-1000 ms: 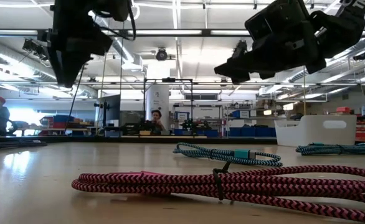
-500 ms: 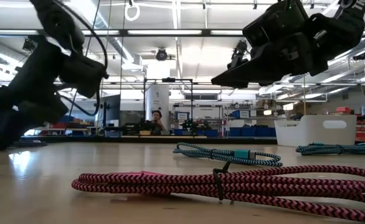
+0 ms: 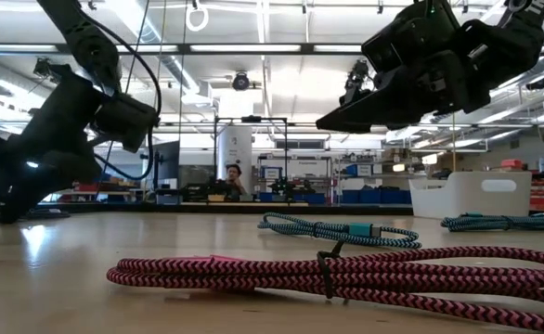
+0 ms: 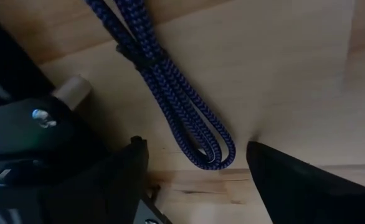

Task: Pick and place USB-C Cables
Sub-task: Put the black violet charger cable into the bin

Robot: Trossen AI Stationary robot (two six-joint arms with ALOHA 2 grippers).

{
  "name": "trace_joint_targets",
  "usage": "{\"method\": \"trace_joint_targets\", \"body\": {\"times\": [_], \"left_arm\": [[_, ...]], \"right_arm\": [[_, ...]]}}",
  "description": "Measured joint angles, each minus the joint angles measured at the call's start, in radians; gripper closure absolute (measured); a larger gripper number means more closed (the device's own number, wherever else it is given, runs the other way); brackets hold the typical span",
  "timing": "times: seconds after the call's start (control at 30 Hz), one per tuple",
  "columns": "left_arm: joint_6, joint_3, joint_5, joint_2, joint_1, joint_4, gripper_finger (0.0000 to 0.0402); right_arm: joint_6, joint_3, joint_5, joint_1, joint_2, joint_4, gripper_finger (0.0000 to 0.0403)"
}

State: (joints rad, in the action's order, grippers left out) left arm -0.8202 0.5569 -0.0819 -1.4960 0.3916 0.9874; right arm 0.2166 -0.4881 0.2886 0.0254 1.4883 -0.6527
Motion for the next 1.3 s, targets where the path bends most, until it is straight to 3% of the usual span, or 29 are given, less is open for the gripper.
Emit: {"method": "trace_joint_targets", "body": {"times": [0.23, 0.47, 0.63, 0.73, 0.83, 0.93, 1.17, 1.3], "left_arm": [[0.107, -0.010, -0.045, -0.005, 0.112, -0.021, 0.0178], [0.168, -0.007, -0.044, -0.005, 0.123, -0.042, 0.0296], [0.177, 0.021, 0.016, 0.002, 0.051, -0.007, 0.0384], [0.142, 0.064, 0.167, 0.028, -0.038, 0.047, 0.0384], [0.103, 0.119, 0.221, 0.074, -0.154, 0.000, 0.0384], [0.087, 0.138, 0.286, 0.102, -0.271, -0.159, 0.0385], [0.289, 0.109, 0.405, 0.075, -0.481, -0.959, 0.0382], [0.398, 0.108, 0.461, 0.029, -0.519, -1.269, 0.0383]], "right_arm": [[0.008, 0.000, 0.000, 0.001, 0.000, 0.005, 0.0181], [0.015, 0.000, 0.000, 0.001, -0.001, 0.024, 0.0181], [0.015, 0.000, -0.015, 0.001, -0.001, 0.044, 0.0181], [0.008, 0.022, -0.017, 0.003, -0.002, 0.019, 0.0188], [-0.039, 0.078, -0.045, 0.014, -0.002, -0.078, 0.0198], [-0.084, 0.149, -0.094, 0.035, -0.002, -0.207, 0.0206], [-0.197, 0.209, -0.105, 0.097, -0.001, -0.368, 0.0201], [-0.210, 0.187, -0.104, 0.085, -0.001, -0.369, 0.0172]]}}
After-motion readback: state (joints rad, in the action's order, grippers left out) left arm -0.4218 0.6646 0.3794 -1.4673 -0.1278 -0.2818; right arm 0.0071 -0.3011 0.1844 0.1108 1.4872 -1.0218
